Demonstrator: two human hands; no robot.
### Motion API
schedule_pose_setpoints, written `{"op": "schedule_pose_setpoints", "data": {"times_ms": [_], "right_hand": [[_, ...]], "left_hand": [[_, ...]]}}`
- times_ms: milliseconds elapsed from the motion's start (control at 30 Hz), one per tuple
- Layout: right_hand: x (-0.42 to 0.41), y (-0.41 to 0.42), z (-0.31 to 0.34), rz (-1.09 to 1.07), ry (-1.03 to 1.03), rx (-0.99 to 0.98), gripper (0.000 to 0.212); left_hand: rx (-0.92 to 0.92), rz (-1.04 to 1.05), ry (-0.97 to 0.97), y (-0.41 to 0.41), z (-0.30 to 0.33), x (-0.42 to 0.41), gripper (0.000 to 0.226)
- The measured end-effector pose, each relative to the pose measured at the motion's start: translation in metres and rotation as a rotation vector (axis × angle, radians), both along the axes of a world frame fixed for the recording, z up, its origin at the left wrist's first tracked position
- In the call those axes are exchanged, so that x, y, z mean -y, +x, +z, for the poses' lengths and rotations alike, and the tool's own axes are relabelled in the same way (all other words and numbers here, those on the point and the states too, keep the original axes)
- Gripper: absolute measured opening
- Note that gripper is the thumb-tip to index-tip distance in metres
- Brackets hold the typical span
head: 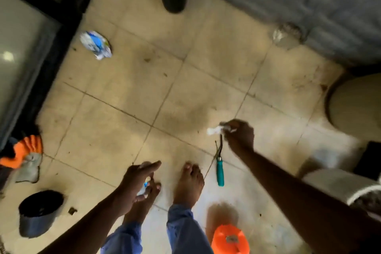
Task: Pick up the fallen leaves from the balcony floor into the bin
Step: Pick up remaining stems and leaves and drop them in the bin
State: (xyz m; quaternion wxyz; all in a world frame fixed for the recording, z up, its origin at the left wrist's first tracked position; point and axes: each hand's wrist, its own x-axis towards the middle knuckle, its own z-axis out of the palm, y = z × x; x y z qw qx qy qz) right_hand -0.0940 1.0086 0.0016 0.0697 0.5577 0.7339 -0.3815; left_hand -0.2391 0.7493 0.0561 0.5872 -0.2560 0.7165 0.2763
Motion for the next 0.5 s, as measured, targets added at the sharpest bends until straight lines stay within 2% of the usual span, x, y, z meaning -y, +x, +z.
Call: {"op": "schedule_pose_setpoints", "data": {"times_ms": [33, 100, 233, 333, 400, 500], "right_hand": [[0.009, -0.003, -0.003, -0.033, -0.084, -0.045, 0.021], [0.035, -0.036, 0.038, 0.010, -0.156, -0.090, 0.020], [0.078, -0.100, 0.117, 0.106, -0.170, -0.325, 0.019], [0.101, -0.133, 0.132, 0.196, -0.185, -0.346, 0.018], [0.117, -0.149, 0.131, 0.254, -0.167, -0.316, 0.017], [0.128, -0.171, 0.120, 0.370, -0.066, -0.259, 0.018]], "left_hand": [[-0.021, 0.043, -0.021, 0.000, 0.005, -0.002, 0.040], [-0.041, 0.162, -0.007, -0.015, 0.019, -0.011, 0.040], [-0.076, 0.322, 0.085, -0.054, 0.053, -0.035, 0.035], [-0.095, 0.430, 0.209, -0.077, 0.058, -0.047, 0.049], [-0.141, 0.466, 0.272, -0.092, 0.055, -0.049, 0.037], [-0.139, 0.471, 0.248, -0.119, 0.040, -0.049, 0.047]]}}
